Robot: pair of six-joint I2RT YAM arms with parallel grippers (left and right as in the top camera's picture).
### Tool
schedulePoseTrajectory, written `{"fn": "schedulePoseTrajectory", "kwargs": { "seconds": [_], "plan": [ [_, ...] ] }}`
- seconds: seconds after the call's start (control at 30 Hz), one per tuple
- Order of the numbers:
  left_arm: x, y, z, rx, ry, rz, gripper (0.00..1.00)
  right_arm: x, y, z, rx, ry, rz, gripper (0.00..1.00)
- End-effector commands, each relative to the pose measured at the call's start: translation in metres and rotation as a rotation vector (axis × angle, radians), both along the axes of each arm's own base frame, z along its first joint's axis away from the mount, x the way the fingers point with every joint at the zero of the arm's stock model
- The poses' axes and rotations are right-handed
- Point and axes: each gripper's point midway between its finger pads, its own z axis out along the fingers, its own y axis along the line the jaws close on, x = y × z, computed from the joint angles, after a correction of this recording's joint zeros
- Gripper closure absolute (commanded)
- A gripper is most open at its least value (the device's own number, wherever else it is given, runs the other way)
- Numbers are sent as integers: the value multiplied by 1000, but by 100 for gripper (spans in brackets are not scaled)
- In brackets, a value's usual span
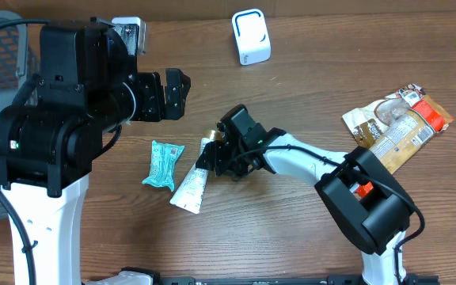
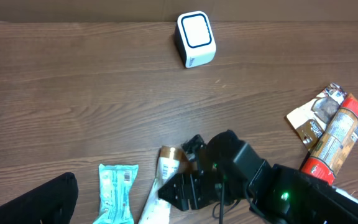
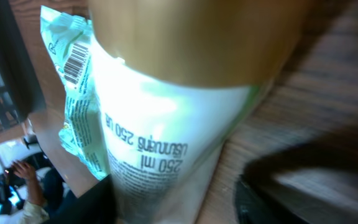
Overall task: Scan the item barcode
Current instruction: 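Reach the right gripper to the white tube and grasp it, then drag the white tube rightward and adjust the grip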
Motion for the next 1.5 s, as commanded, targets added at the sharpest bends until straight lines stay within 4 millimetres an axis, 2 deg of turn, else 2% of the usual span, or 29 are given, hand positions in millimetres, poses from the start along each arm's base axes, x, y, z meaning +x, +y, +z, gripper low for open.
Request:
{"fn": "schedulePoseTrajectory", "kwargs": {
  "seconds": [0.0, 0.07, 0.17, 0.37, 0.4, 0.5, 0.6, 0.7, 0.73, 0.9, 1.07, 1.1, 1.2, 1.33, 1.4, 1.47],
  "plan": [
    [1, -2, 2, 9, -11, -21, 0, -7, -1, -16, -56, 6, -18, 56],
    [1, -2, 2, 9, -11, -22, 0, -7, 0, -15, -56, 0, -12, 73],
    [1, -2, 2, 9, -11, -21, 0, -2, -4, -5, -59, -31, 49, 85],
    [1, -2, 2, 9, -11, -21, 0, 9, -30, 28, -160, -166, 291, 90],
    [1, -2, 2, 9, -11, -21, 1, 13, -44, 32, -255, -218, 357, 91],
    [1, -2, 2, 9, -11, -21, 0, 31, -87, 33, -562, -311, 386, 91],
    [1, -2, 2, 9, -11, -21, 0, 38, -111, 35, -728, -356, 401, 91],
    [1, -2, 2, 9, -11, -21, 0, 31, -113, 31, -735, -341, 436, 88],
    [1, -2, 2, 9, -11, -22, 0, 28, -110, 29, -715, -330, 441, 83],
    [1, -2, 2, 9, -11, -21, 1, 13, -79, 30, -523, -272, 463, 69],
    [1, -2, 2, 9, -11, -21, 0, 26, -88, 44, -529, -268, 415, 63],
    [1, -2, 2, 9, -11, -21, 0, 30, -91, 49, -529, -265, 391, 64],
    [1, -2, 2, 9, -11, -21, 0, 41, -102, 71, -521, -263, 321, 74],
    [1, -2, 2, 9, -11, -21, 0, 40, -109, 98, -513, -278, 277, 91],
    [1, -2, 2, 9, -11, -21, 0, 38, -116, 99, -545, -247, 223, 96],
    [1, -2, 2, 9, -11, -22, 1, 32, -122, 95, -584, -200, 168, 96]
  ]
}}
